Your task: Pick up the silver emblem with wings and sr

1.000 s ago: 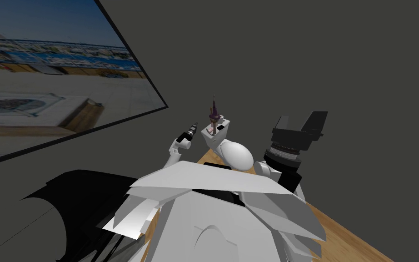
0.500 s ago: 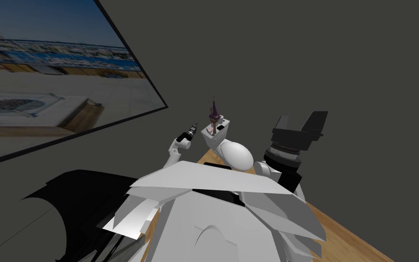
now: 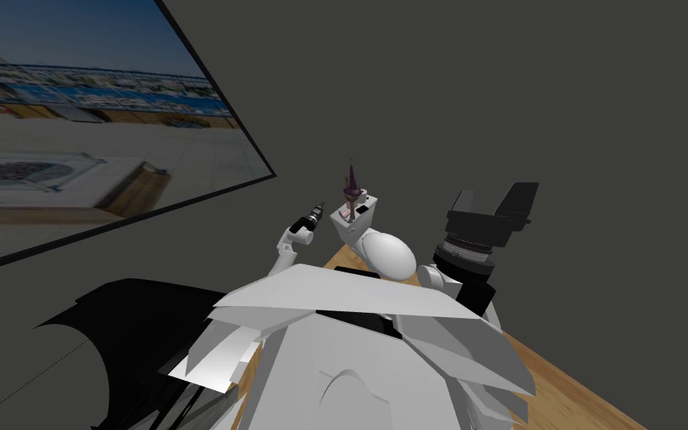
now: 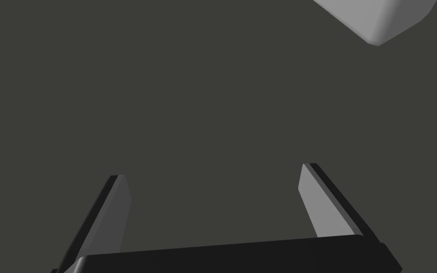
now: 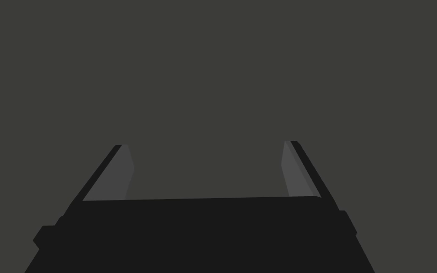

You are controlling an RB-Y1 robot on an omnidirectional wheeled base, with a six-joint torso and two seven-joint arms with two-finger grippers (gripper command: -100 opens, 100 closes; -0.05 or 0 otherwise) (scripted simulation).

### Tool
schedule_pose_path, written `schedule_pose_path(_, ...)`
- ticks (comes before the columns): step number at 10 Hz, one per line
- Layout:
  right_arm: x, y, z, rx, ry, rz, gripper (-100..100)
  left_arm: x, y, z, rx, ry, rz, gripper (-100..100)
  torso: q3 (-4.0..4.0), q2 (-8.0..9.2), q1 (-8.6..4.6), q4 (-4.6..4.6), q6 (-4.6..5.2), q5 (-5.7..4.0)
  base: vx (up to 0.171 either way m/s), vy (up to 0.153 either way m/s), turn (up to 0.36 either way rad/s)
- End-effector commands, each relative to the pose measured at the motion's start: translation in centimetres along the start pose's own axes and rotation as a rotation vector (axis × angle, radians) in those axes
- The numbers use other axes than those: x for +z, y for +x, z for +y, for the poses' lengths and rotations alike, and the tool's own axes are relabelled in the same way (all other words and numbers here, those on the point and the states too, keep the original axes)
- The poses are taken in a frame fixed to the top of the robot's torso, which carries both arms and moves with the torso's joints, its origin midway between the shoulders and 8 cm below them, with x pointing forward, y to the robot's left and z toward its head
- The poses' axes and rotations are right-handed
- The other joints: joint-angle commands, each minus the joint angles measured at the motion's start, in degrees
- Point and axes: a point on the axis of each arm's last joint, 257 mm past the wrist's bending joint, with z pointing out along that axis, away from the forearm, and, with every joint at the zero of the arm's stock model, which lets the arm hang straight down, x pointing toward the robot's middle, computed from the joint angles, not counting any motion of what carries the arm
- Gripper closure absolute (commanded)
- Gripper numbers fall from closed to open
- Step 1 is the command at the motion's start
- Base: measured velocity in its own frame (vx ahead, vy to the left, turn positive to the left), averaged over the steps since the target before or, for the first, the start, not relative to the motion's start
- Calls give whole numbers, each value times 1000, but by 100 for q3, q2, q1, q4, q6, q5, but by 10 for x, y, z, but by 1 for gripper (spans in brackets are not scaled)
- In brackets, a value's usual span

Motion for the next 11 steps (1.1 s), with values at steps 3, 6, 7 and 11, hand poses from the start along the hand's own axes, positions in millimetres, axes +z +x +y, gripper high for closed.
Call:
schedule_pose_path(3, 0, 0, 0, 0, 0, 0, 0, -6, 3, 0, 17, -39, 31, -100, 1, 2, -3, 0, -1, 0, -1, -1, 3)
schedule_pose_path(6, 0, 0, 0, 0, 0, 0, 0, -10, 4, -1, 30, -59, 49, -100, 1, 2, -2, 0, -1, 0, -1, -1, 4)
schedule_pose_path(7, 0, 0, 0, 0, 0, 0, 0, -10, 4, -1, 30, -59, 49, -100, 0, 1, -1, 0, 0, 0, -5, -6, 17)
schedule_pose_path(11, 0, 0, 0, 0, 0, 0, 0, -10, 4, -1, 30, -59, 49, -100, 0, 0, 0, 0, 0, 0, 0, 0, 0)
